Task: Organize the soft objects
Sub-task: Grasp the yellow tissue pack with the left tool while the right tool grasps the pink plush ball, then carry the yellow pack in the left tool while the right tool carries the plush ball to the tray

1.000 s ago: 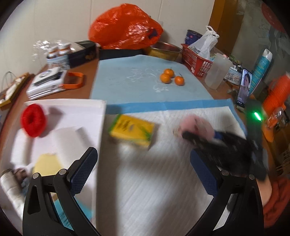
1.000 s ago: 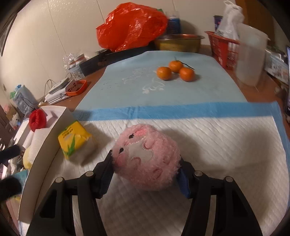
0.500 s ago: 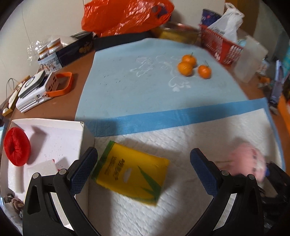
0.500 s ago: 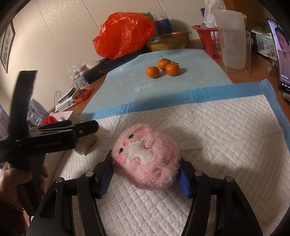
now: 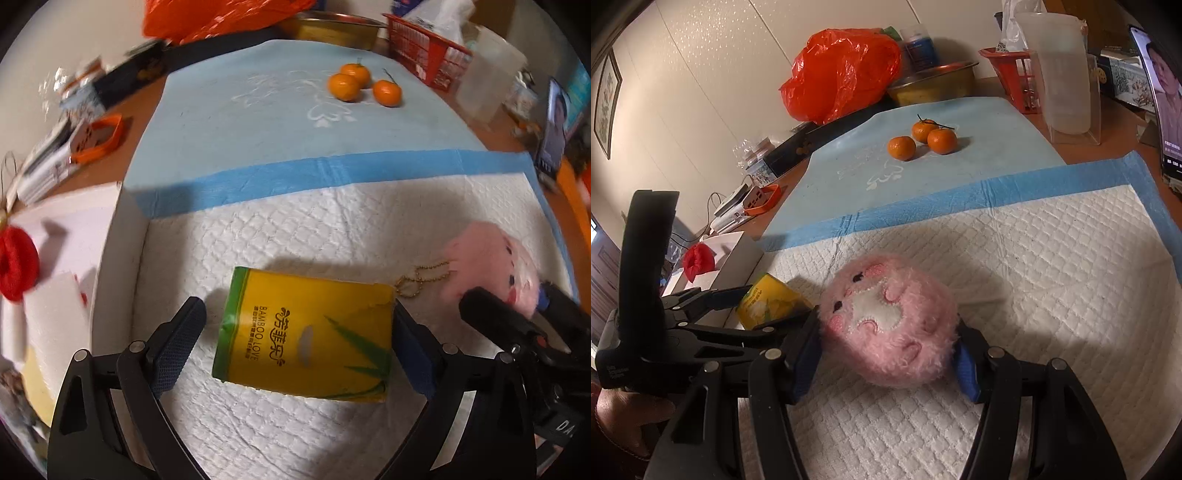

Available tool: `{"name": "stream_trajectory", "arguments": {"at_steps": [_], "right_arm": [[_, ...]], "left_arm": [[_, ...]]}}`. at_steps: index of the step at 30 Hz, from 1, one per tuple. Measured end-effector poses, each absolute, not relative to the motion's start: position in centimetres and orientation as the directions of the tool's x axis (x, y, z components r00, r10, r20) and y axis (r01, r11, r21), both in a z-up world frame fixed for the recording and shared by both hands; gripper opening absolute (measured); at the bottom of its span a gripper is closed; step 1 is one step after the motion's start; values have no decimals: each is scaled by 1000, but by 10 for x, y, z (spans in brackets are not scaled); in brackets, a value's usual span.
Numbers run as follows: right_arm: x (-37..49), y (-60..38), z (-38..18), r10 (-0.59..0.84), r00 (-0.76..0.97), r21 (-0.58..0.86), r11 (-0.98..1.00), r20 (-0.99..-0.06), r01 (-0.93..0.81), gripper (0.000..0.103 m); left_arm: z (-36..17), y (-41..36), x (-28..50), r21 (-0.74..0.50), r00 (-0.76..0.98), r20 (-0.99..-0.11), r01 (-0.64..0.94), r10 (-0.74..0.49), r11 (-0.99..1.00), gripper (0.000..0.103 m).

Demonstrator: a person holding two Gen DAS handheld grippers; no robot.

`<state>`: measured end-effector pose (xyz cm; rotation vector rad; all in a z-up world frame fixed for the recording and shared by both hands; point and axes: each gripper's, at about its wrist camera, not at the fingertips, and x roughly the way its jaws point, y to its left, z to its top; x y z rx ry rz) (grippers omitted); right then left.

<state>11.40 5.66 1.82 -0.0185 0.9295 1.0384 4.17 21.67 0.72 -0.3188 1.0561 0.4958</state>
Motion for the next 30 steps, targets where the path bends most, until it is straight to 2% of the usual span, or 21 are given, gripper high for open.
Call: {"name": "stream_trajectory", "arguments": {"at_steps": [1, 2, 4, 9, 18, 24, 30], "right_arm": [[114, 57, 18, 725, 177, 395, 543, -665, -741, 62], [114, 57, 18, 726, 177, 395, 543, -665, -741, 62], [113, 56, 18, 728, 175, 400, 542, -663, -739, 62], [114, 56, 18, 730, 174, 405, 542, -661, -736, 61], [90, 42, 34, 728, 192, 384, 544, -658, -746, 61], [58, 10, 99, 811, 253, 422, 509, -528, -750, 61], [26, -21, 185, 872, 369, 403, 479, -322, -780, 62]], "left_arm": [[9, 214, 40, -12, 408, -881, -524, 238, 852, 78], [13, 208, 39, -11, 423, -874, -508, 238, 862, 74], [14, 202, 37, 6, 426, -870, -492, 247, 871, 73], [31, 190, 9, -37, 485, -833, -528, 265, 848, 72], [110, 166, -54, -86, 609, -712, -569, 350, 818, 72], [162, 152, -97, -104, 696, -603, -552, 389, 827, 73], [206, 150, -135, -113, 759, -503, -532, 413, 839, 73]]}}
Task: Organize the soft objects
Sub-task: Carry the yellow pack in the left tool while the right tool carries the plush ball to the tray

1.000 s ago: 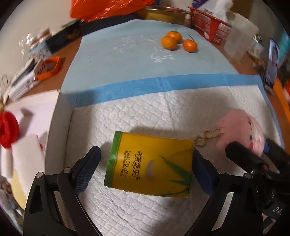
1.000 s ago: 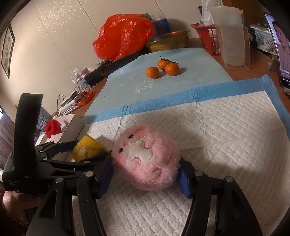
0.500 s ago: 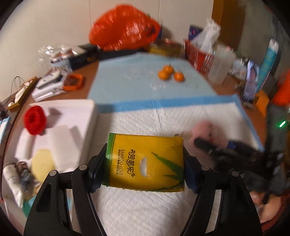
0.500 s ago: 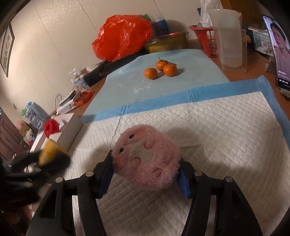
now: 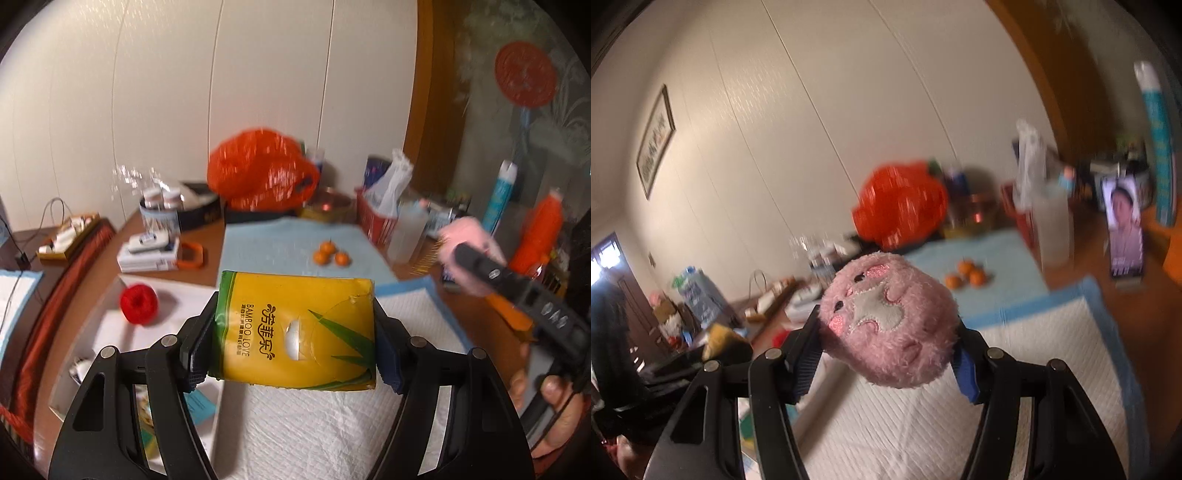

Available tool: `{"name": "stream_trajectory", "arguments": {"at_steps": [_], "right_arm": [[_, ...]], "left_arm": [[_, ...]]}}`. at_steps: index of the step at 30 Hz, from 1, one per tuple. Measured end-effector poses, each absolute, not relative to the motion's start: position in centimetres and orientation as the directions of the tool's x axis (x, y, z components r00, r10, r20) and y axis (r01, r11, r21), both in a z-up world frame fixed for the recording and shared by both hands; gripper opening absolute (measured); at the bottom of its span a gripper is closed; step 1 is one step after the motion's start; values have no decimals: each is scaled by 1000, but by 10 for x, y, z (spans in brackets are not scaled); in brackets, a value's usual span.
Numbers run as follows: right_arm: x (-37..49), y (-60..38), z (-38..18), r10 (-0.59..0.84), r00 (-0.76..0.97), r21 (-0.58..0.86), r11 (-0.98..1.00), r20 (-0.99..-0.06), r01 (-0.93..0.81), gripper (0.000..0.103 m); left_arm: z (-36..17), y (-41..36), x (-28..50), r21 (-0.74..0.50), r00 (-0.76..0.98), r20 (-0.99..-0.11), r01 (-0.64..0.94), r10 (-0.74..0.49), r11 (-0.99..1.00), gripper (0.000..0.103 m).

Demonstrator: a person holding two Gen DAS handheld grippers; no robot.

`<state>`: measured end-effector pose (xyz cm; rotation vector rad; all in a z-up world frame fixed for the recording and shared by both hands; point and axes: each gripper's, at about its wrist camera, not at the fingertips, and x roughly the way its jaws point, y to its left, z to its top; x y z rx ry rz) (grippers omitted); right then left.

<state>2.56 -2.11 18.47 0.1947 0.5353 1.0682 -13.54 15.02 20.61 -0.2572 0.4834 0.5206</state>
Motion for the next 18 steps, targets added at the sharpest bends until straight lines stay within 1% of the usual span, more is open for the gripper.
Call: {"name": "stream_trajectory", "arguments": {"at_steps": [2, 4, 6, 9, 18], "right_arm": [[12, -27, 203, 879, 395, 392, 473, -267, -789, 62], [-1, -27, 214, 880, 409, 370, 473, -239, -800, 62], [-11, -24, 217, 878, 418, 349, 477, -234, -806, 62], [-21, -18, 217, 880, 416, 354, 474, -231, -806, 62], [-40, -6, 221, 871, 434, 346, 490, -230, -800, 62]], "left_arm": [[217, 151, -147, -110, 772, -471, -531, 426, 840, 73], [223, 155, -156, -110, 780, -452, -531, 433, 840, 73], [224, 162, -165, -127, 790, -440, -525, 426, 842, 73], [224, 170, -174, -140, 795, -439, -520, 418, 843, 73], [226, 189, -202, -146, 804, -421, -517, 420, 844, 73]]}}
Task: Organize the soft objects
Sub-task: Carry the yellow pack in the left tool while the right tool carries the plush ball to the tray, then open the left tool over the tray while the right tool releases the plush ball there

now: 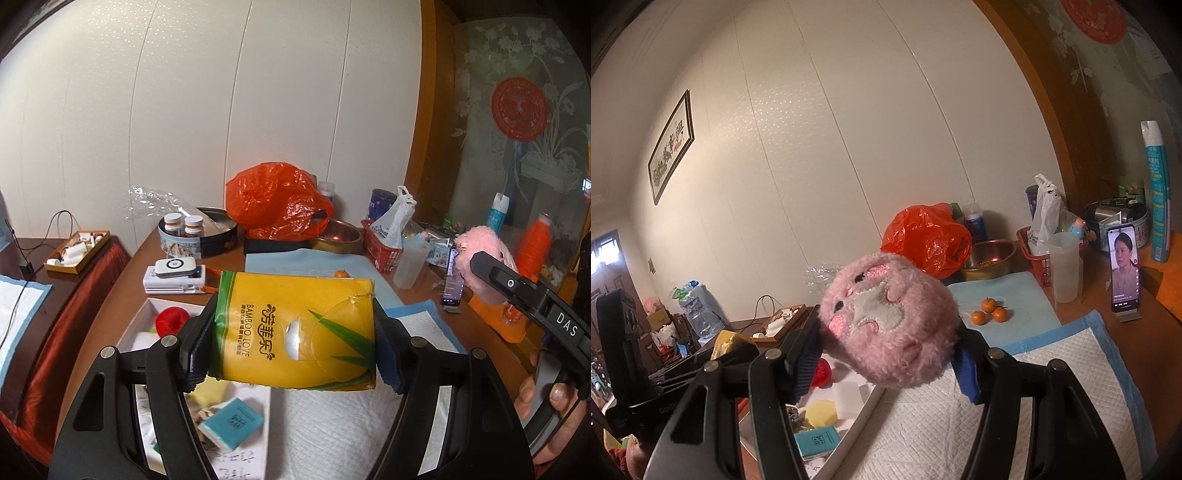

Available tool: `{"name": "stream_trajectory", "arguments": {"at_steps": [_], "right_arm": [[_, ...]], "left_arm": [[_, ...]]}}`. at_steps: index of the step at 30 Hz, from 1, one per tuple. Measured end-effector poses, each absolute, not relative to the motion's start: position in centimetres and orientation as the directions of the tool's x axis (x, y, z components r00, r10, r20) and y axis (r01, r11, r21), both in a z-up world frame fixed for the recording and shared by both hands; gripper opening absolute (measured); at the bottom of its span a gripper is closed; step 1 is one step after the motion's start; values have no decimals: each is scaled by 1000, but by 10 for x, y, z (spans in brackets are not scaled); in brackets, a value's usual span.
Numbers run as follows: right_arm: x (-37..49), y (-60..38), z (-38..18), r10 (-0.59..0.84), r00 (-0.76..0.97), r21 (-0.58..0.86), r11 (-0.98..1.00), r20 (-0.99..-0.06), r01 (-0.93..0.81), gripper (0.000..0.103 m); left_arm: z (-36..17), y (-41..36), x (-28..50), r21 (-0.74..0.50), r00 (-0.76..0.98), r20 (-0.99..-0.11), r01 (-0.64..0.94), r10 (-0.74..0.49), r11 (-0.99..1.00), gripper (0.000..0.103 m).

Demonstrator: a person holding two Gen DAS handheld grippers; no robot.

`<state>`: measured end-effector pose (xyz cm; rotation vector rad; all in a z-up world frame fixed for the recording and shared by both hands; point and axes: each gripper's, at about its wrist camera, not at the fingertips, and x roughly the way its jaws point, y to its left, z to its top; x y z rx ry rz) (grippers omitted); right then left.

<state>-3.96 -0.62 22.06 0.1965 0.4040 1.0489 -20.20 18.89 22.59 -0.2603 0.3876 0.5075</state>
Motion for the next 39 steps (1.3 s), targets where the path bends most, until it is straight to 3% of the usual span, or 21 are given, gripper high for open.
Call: {"name": "stream_trajectory", "arguments": {"at_steps": [13, 21, 25, 33, 39], "right_arm": [[-74, 30, 222, 873, 424, 319, 483, -239, -815, 62], [-90, 68, 216, 873, 388, 299, 470, -295, -831, 62], [-94, 97, 203, 859, 360, 284, 470, -364, -836, 62], [-108, 174, 137, 782, 209, 279, 438, -587, -855, 62], [-122, 209, 105, 728, 169, 257, 435, -664, -863, 63]], "left_arm": [[226, 225, -240, -171, 811, -403, -522, 424, 836, 73], [220, 285, -269, -187, 772, -419, -589, 479, 786, 73], [204, 323, -276, -188, 729, -473, -633, 495, 751, 73], [138, 338, -256, -136, 652, -615, -642, 444, 754, 73], [115, 351, -252, -117, 607, -666, -658, 433, 743, 73]]}}
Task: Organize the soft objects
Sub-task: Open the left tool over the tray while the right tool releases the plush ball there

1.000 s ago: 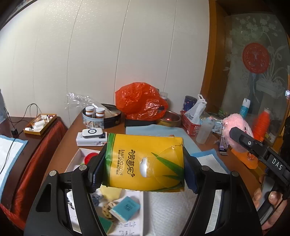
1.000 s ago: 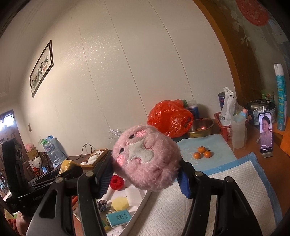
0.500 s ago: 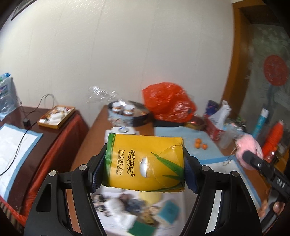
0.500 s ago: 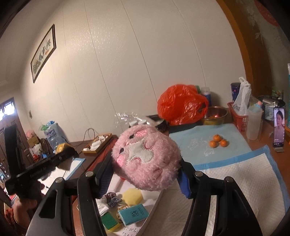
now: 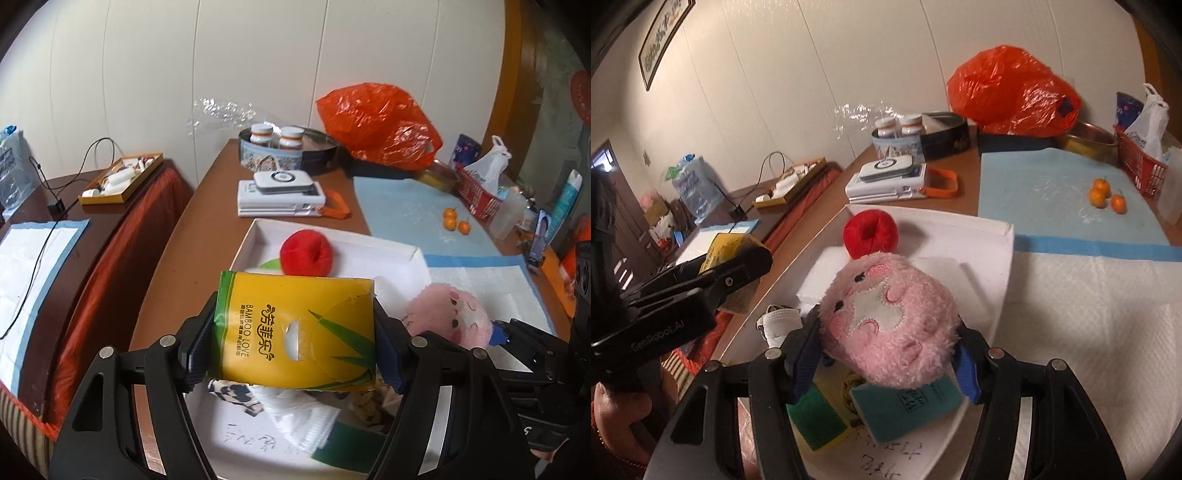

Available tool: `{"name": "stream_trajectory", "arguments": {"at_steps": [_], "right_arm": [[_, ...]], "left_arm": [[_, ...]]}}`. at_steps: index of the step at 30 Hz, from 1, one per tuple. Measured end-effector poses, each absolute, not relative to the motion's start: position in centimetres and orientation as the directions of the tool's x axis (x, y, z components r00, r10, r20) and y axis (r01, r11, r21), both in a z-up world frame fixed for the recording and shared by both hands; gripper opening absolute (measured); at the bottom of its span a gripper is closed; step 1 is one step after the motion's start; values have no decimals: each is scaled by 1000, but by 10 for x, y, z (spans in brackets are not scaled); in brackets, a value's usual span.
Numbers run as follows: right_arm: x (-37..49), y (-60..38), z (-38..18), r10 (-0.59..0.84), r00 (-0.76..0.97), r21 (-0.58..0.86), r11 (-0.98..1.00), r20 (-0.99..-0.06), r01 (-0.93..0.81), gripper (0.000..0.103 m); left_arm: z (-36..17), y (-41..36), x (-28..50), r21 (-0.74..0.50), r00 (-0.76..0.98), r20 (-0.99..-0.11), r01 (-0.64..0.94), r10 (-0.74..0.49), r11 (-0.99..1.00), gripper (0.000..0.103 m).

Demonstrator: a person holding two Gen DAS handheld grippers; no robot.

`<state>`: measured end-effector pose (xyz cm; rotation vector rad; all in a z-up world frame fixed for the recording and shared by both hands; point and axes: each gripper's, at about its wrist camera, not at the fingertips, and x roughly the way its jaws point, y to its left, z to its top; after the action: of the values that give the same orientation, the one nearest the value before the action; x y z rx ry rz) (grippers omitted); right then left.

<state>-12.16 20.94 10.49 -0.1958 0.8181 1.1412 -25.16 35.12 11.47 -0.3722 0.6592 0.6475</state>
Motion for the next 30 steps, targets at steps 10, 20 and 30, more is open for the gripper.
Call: {"name": "stream_trajectory", "arguments": {"at_steps": [10, 20, 30], "right_arm": [[-141, 223, 106, 729, 262, 159, 454, -633, -877, 86], [-145, 208, 110, 717, 339, 129, 511, -609, -850, 86], [-144, 179, 126, 776, 372, 167, 513, -509, -842, 86]], "left_arm": [[116, 362, -259, -96, 600, -641, -681, 479, 726, 103], [114, 350, -265, -143, 633, -635, -661, 444, 737, 103], [167, 303, -283, -15, 591, -549, -714, 592, 700, 103]]}}
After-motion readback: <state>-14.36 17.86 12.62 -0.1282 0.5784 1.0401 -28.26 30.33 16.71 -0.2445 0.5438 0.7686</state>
